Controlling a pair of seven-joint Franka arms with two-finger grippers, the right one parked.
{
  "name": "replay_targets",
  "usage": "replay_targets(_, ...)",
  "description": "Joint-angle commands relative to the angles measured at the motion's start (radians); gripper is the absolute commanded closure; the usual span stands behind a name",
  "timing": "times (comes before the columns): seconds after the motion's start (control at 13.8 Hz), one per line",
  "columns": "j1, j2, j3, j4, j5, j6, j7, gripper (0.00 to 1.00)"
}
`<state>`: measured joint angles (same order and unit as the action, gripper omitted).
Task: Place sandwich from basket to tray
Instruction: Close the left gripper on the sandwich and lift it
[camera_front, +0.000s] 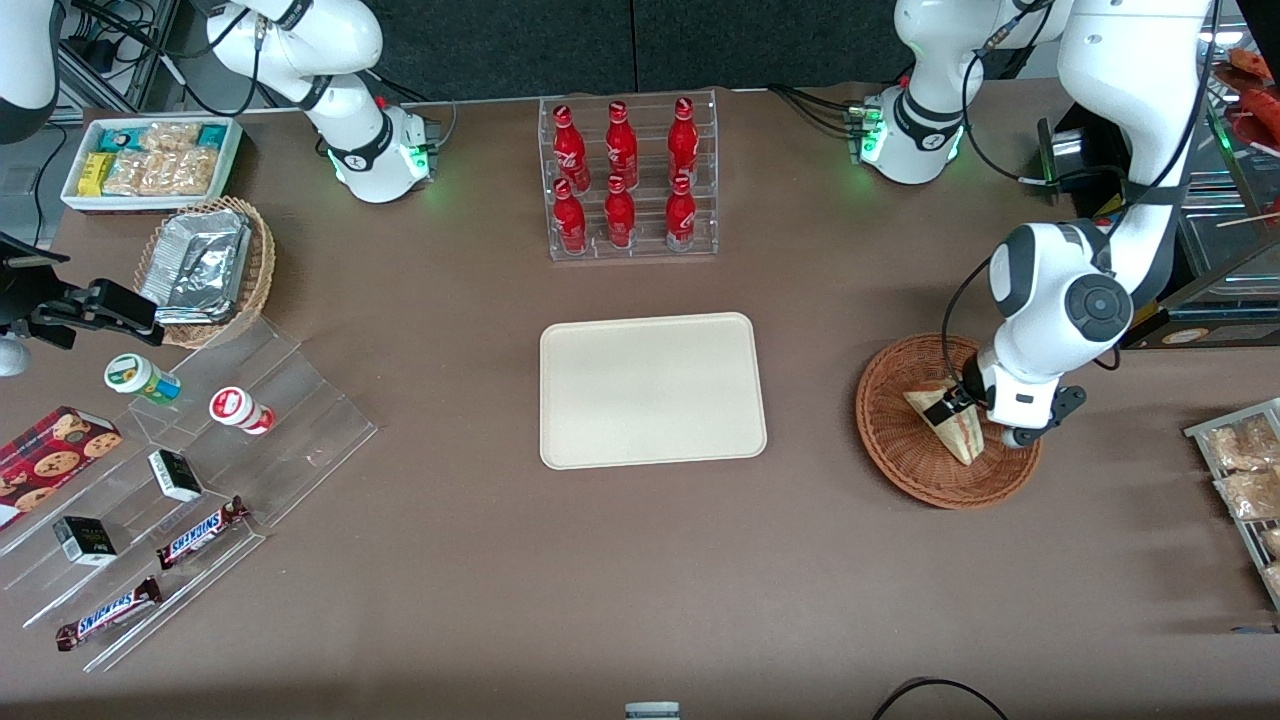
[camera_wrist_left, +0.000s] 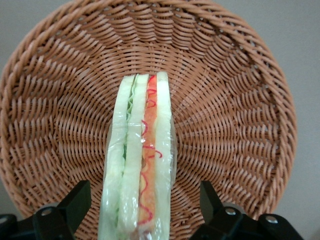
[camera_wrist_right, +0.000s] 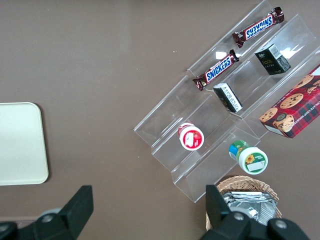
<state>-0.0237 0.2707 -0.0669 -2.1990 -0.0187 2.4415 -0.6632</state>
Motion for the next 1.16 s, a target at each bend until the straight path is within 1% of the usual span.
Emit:
replay_targets(0.0, -0.009, 0.001, 0.002, -0.015, 0.008, 0.024, -0.019, 0.58)
replay_targets(0.07, -0.009, 0.001, 0.002, -0.016, 0.008, 0.024, -0.018, 0.81)
replay_targets(0.15, -0.009, -0.001, 0.002, -0.021, 0.011, 0.022, -0.015, 1.0)
replay_targets(0.22, -0.009, -0.004, 0.002, -0.028, 0.016, 0.021, -0.004, 1.0)
replay_targets(0.36, -0.007, -0.019, 0.001, -0.024, 0.092, -0.027, -0.001, 1.0)
replay_targets(0.51, -0.01, -0.027, -0.005, 0.013, 0.146, -0.102, -0.007, 1.0)
replay_targets(0.65, -0.024, -0.04, -0.007, 0.103, 0.152, -0.235, -0.007, 1.0)
replay_targets(0.87, -0.083, -0.039, -0.008, 0.241, 0.151, -0.416, -0.01, 1.0)
replay_targets(1.09, -0.163, -0.037, -0.016, 0.317, 0.137, -0.507, -0.016, 1.0)
